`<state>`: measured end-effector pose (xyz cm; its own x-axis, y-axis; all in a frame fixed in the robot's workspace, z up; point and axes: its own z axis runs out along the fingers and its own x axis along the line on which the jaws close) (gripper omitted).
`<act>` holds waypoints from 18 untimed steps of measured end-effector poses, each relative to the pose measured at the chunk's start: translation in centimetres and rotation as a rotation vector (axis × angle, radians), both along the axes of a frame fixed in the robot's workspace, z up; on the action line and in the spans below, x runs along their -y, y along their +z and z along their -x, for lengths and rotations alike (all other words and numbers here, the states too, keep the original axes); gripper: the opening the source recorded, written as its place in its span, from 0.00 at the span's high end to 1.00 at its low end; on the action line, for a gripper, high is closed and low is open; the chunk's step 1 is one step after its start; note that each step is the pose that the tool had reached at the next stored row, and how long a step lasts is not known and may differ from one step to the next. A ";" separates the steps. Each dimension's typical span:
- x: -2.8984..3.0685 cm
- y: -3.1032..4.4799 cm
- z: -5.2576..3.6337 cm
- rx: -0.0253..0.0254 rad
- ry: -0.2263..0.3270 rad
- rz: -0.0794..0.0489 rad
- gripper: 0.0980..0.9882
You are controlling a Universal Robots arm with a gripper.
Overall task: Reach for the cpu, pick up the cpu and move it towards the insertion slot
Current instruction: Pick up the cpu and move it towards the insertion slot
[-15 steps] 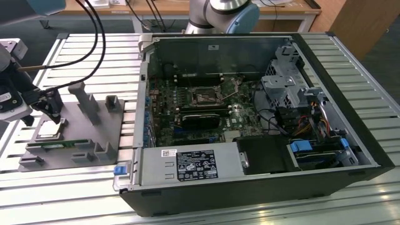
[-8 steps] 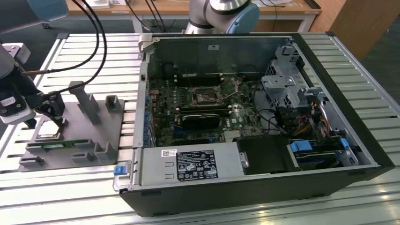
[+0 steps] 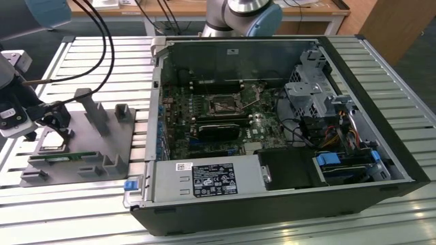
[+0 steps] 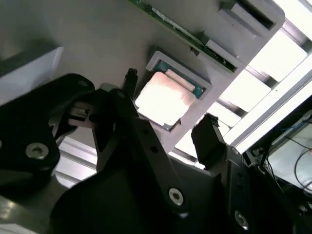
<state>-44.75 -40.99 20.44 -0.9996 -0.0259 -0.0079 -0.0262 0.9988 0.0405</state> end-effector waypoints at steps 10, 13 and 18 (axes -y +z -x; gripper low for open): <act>-0.32 -1.35 0.03 0.0000 -0.005 0.000 0.30; -0.35 -1.77 0.04 -0.0001 -0.006 0.000 0.30; -0.38 -2.29 0.04 -0.0002 -0.007 0.000 0.31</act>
